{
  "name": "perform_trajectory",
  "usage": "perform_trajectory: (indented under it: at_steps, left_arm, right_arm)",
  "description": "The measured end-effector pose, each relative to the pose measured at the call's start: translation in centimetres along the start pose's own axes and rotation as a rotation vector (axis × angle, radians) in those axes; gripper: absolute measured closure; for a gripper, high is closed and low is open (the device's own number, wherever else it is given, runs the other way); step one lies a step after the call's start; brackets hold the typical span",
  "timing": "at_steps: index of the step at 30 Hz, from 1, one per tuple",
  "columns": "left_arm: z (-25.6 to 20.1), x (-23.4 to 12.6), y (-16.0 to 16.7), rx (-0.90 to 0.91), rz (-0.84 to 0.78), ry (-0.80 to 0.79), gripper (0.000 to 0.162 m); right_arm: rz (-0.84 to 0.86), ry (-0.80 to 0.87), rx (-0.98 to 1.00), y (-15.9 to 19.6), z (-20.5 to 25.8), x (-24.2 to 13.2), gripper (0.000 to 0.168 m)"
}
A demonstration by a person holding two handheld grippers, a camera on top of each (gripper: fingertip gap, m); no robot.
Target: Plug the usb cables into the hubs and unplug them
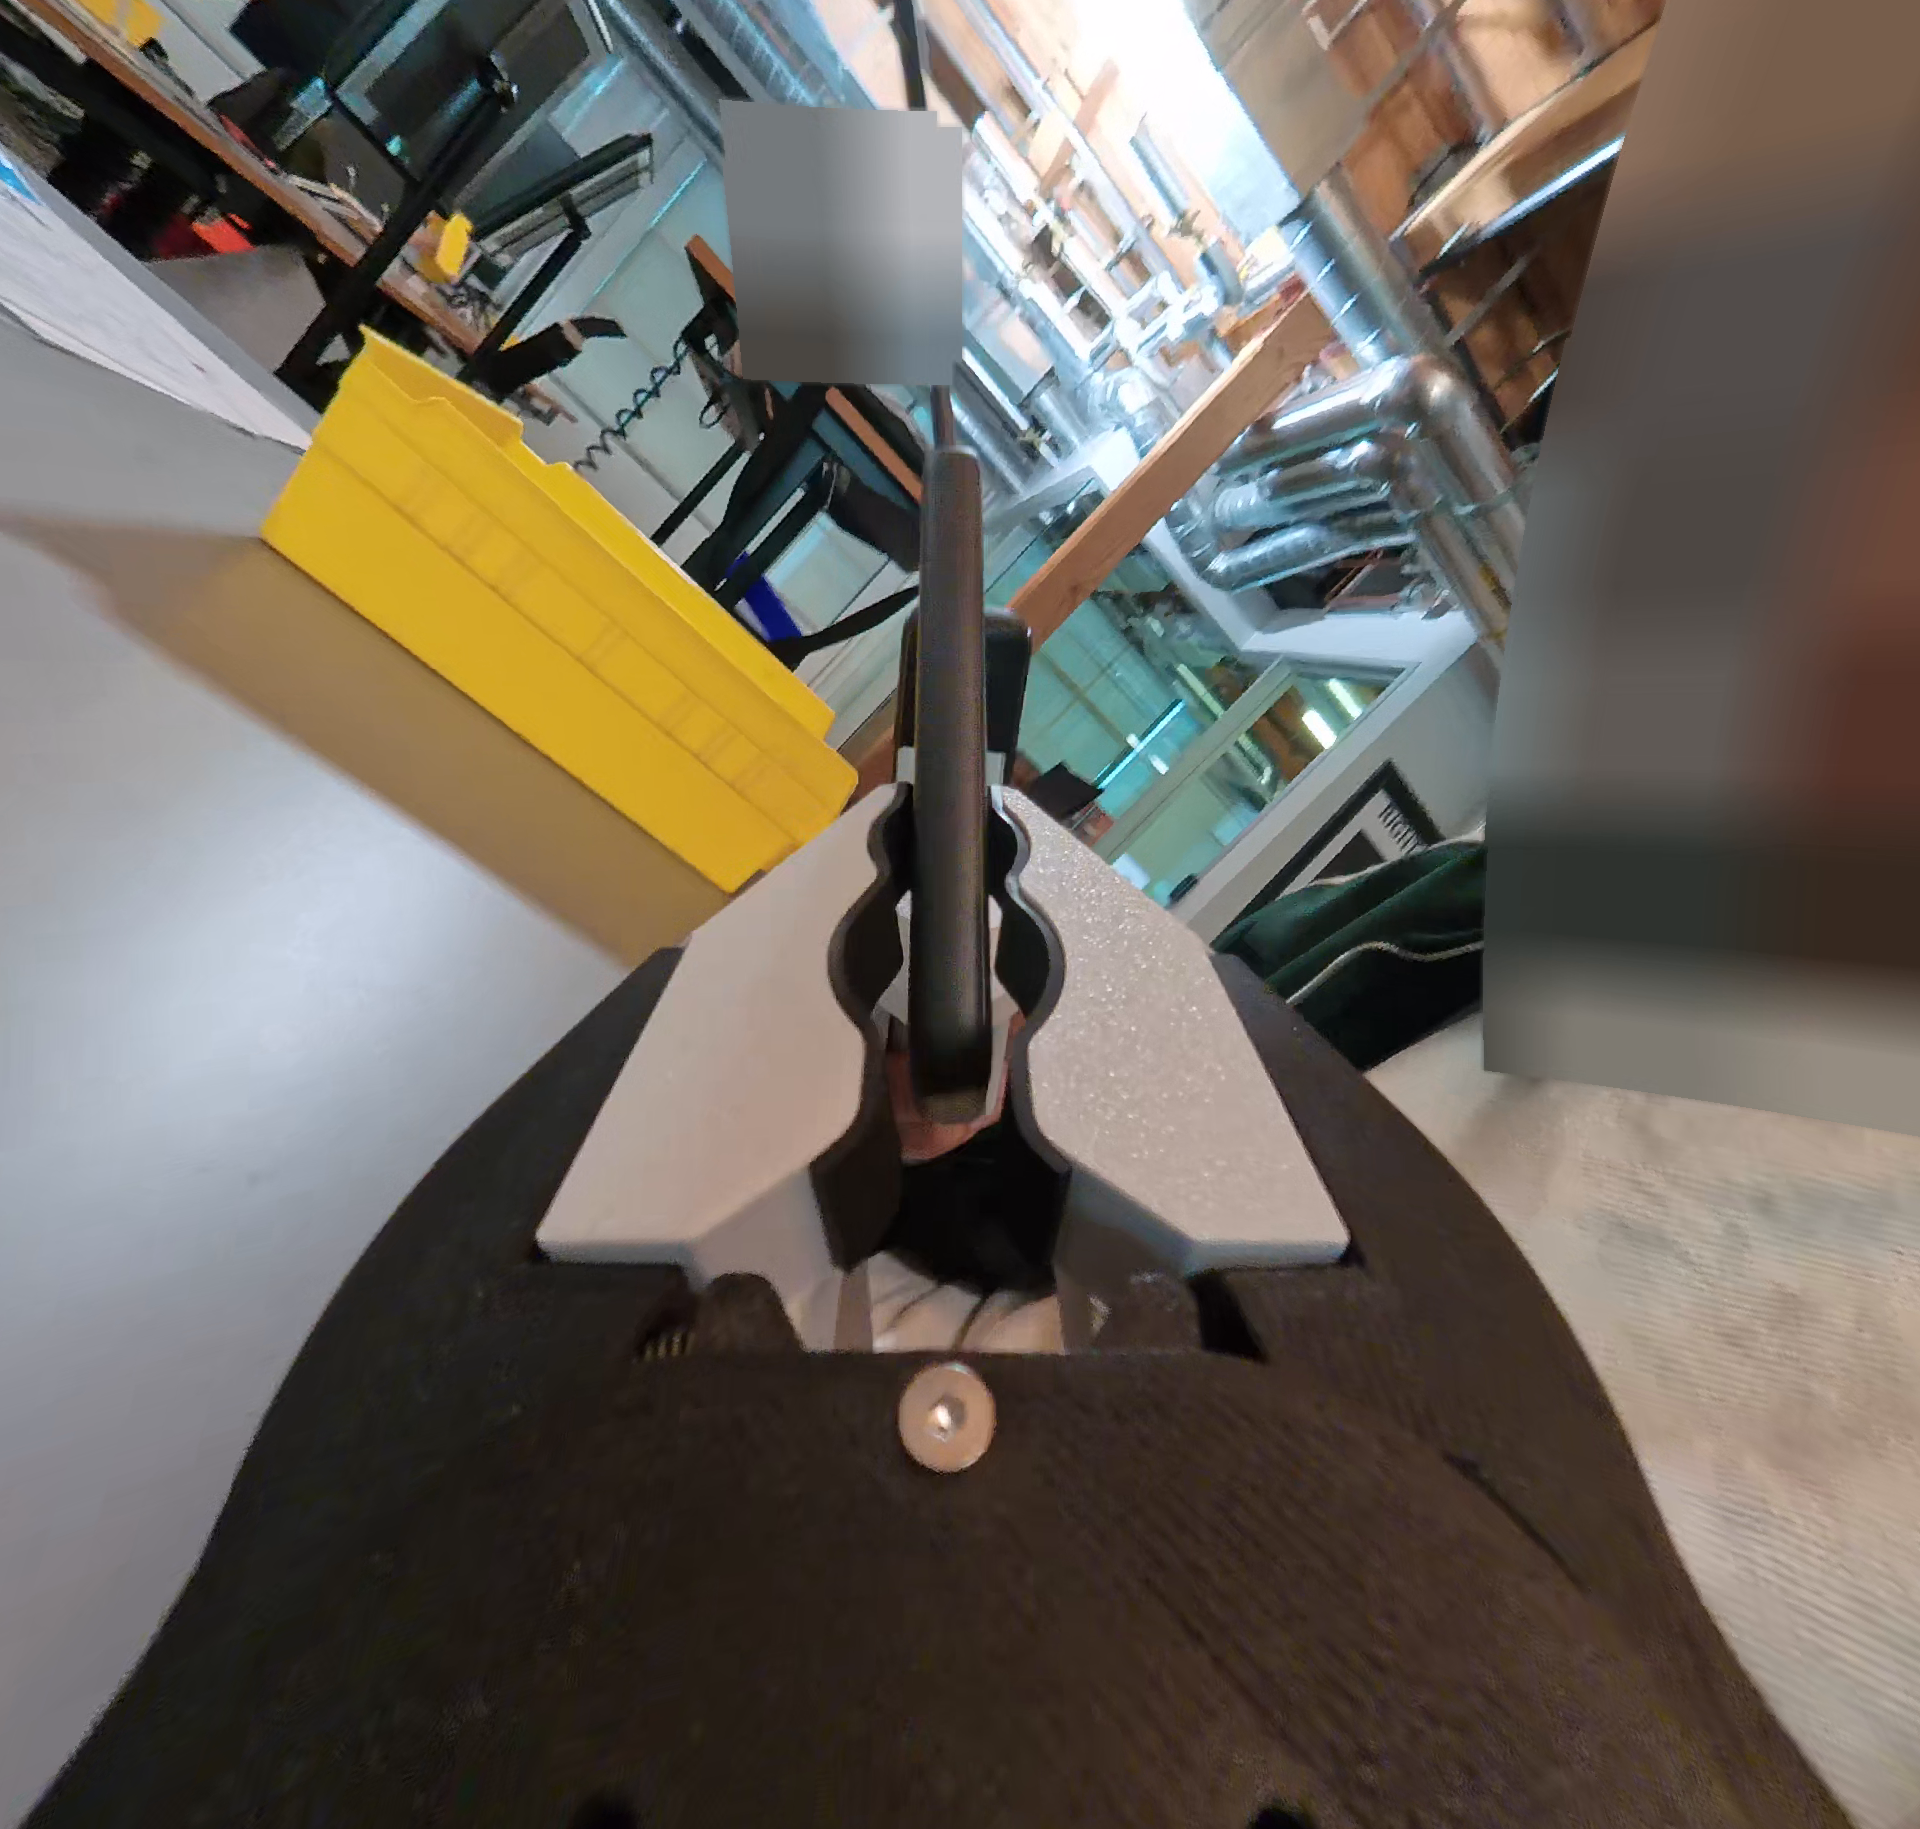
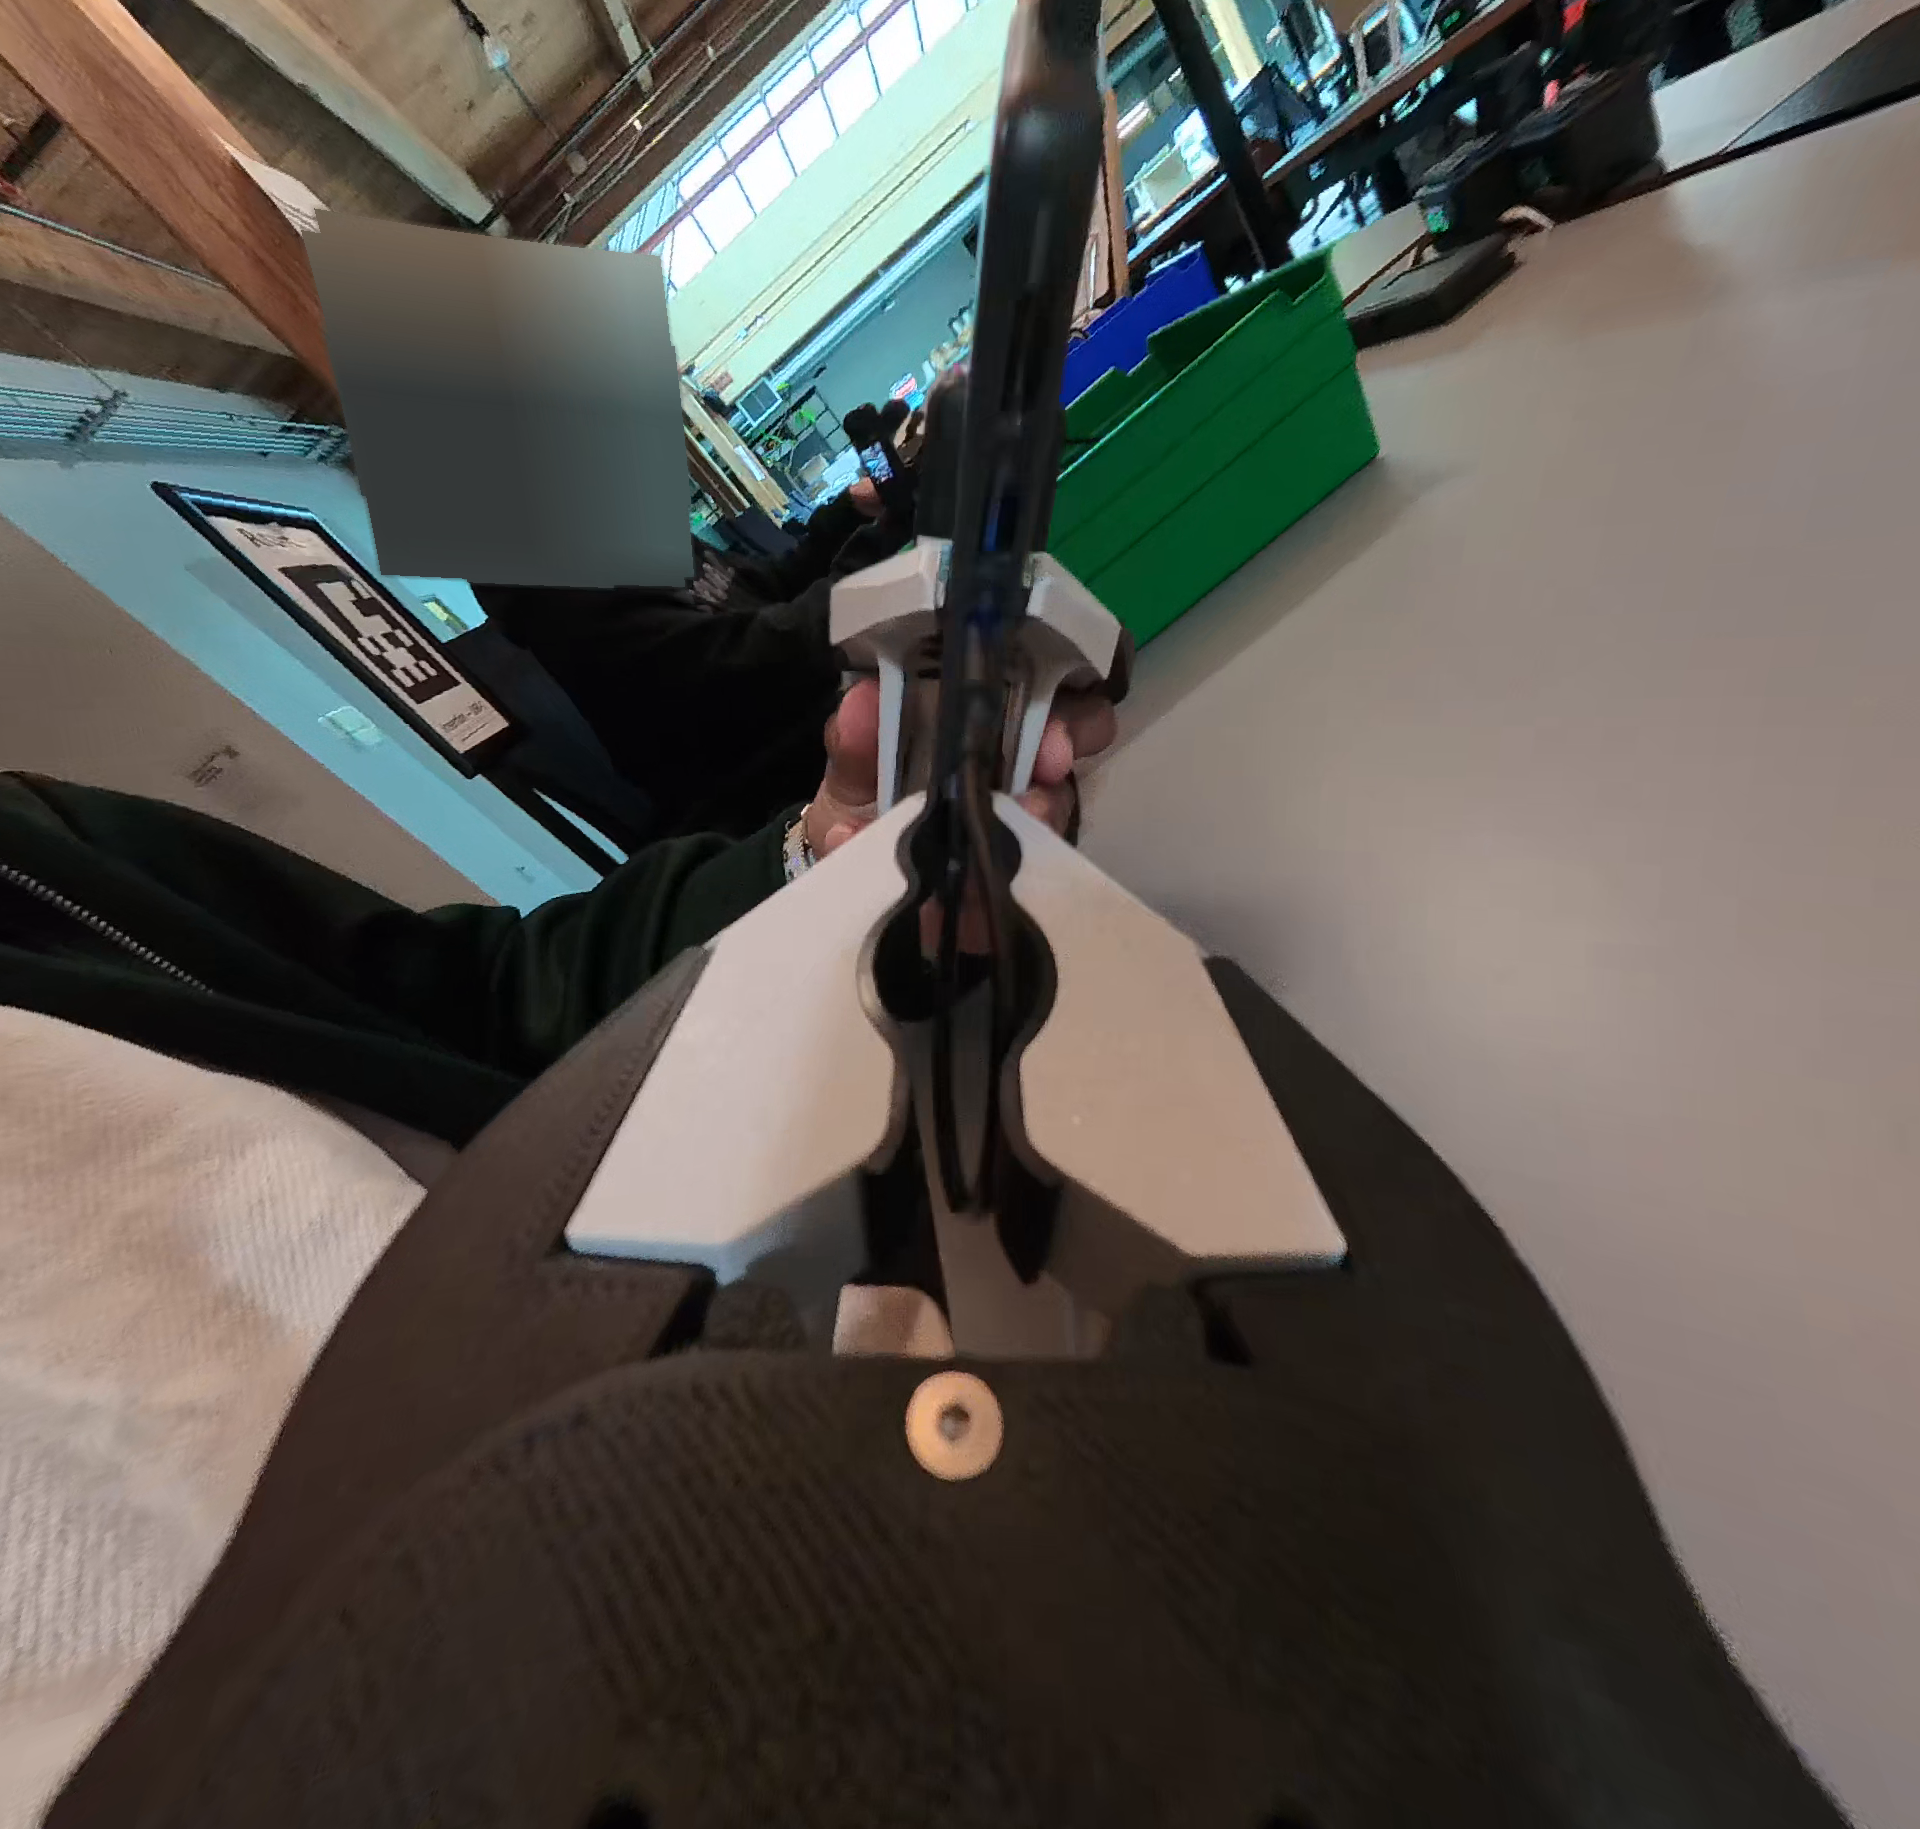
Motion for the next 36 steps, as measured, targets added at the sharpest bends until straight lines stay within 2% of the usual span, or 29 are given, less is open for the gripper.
perform_trajectory:
  at_steps: [6,12,17,21,24,26,29,36]
  left_arm:
    - [0.6,-0.4,0.1,0.022,0.02,-0.037,0.151]
    - [1.6,-1.0,0.1,0.09,0.038,-0.119,0.136]
    - [2.2,-1.3,0.9,0.074,0.106,-0.132,0.142]
    - [1.7,-1.3,0.3,0.056,0.075,-0.105,0.153]
    - [1.8,-1.7,-0.5,0.048,0.033,-0.106,0.154]
    - [1.8,-2.2,-1.4,0.025,-0.024,-0.098,0.153]
    - [2.0,-2.8,-2.2,0.007,-0.07,-0.109,0.153]
    - [1.8,-1.7,-0.6,0.033,0.01,-0.104,0.153]
  right_arm:
    - [0.013,-0.024,0.015,0.2,-0.2,0.0,0.164]
    - [-0.046,-0.036,0.044,-1.1,-0.7,-0.9,0.165]
    - [-0.071,-0.005,-0.01,-2.0,-1.1,-1.5,0.168]
    - [-0.06,0.026,-0.05,-2.3,-1.9,-1.9,0.168]
    - [-0.085,0.024,-0.013,-2.4,-2.4,-2.0,0.168]
    - [-0.078,0.024,0.012,-2.2,-2.7,-2.0,0.153]
    - [-0.046,0.007,0.024,-1.7,-2.7,-1.8,0.149]
    - [-0.043,-0.012,0.014,-1.4,-2.1,-1.5,0.156]
Point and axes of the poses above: each gripper's, where its closed fingertips meet, x out along the fingers, y out of its underside, z = x × y across the jaws, the point moved 3 cm from there along -x, back along the fingers, and after that the axes turned 8 degrees about -z, right-handed, at the moved point
